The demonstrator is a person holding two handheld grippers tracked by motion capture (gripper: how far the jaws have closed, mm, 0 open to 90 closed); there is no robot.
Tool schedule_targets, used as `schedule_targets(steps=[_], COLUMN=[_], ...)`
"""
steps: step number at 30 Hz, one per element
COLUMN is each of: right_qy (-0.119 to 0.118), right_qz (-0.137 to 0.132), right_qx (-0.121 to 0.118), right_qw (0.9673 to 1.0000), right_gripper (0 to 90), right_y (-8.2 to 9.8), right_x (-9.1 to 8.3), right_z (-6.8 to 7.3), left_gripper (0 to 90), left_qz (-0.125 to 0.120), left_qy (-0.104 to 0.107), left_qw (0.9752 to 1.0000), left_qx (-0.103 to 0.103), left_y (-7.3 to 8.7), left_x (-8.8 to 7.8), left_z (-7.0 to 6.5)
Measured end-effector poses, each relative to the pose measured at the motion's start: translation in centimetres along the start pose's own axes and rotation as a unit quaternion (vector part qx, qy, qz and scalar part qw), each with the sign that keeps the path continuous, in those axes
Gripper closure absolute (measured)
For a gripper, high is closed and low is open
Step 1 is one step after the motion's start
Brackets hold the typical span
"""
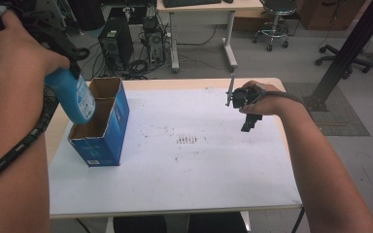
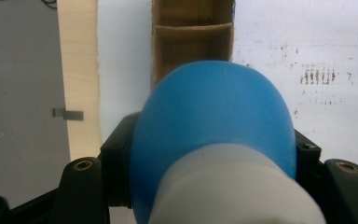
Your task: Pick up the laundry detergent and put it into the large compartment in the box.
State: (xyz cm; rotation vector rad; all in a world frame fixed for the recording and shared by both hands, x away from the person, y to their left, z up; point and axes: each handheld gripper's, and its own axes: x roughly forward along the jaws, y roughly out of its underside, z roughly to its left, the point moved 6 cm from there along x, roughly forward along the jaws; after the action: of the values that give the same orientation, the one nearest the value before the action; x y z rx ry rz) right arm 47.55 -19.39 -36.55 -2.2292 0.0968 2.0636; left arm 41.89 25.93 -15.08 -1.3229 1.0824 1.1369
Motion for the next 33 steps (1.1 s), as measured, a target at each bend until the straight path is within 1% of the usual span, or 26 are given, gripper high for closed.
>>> schedule_targets(steps=[5,8,10,16,21,23,24,25,30,33], right_qy=[-0.002,-0.001,-0.001,0.0,0.0,0.0,0.0,0.0,0.0,0.001], right_qz=[0.004,0.001,0.0,0.001,0.002,0.002,0.002,0.002,0.0,0.001], right_qx=[0.001,0.0,-0.001,0.0,0.001,0.0,-0.001,-0.001,-0.003,-0.003], right_qw=[1.0,1.0,1.0,1.0,1.0,1.0,1.0,1.0,1.0,1.0], right_gripper=[4.5,4.5,4.4,4.5,4.4,4.5,4.5,4.5,4.5,4.5], right_y=[0.0,-0.1,-0.1,0.0,0.0,0.0,-0.1,-0.1,-0.2,-0.2], right_x=[0.2,0.0,0.0,-0.1,-0.1,-0.1,0.0,0.0,-0.1,0.0], right_z=[0.1,0.2,0.3,0.4,0.4,0.4,0.4,0.4,0.5,0.5], left_gripper=[37.2,37.2,37.2,37.2,37.2,37.2,37.2,37.2,37.2,37.2], left_qz=[0.003,0.003,0.002,0.008,0.008,0.012,0.014,0.014,0.016,0.017], left_qy=[0.0,-0.002,-0.003,-0.007,-0.004,-0.001,0.001,0.001,-0.002,-0.002], left_qw=[1.0,1.0,1.0,0.9999,0.9999,0.9999,0.9999,0.9999,0.9998,0.9998], left_qx=[0.004,0.008,0.008,0.009,0.009,0.009,0.008,0.008,0.008,0.008], left_y=[0.0,0.0,0.0,0.0,0.0,0.0,0.0,0.0,-0.1,-0.1], left_x=[0.6,1.1,1.2,2.4,3.0,3.6,4.2,4.2,5.5,5.9], left_z=[0.0,0.0,0.0,0.3,0.4,0.4,0.4,0.4,0.5,0.6])
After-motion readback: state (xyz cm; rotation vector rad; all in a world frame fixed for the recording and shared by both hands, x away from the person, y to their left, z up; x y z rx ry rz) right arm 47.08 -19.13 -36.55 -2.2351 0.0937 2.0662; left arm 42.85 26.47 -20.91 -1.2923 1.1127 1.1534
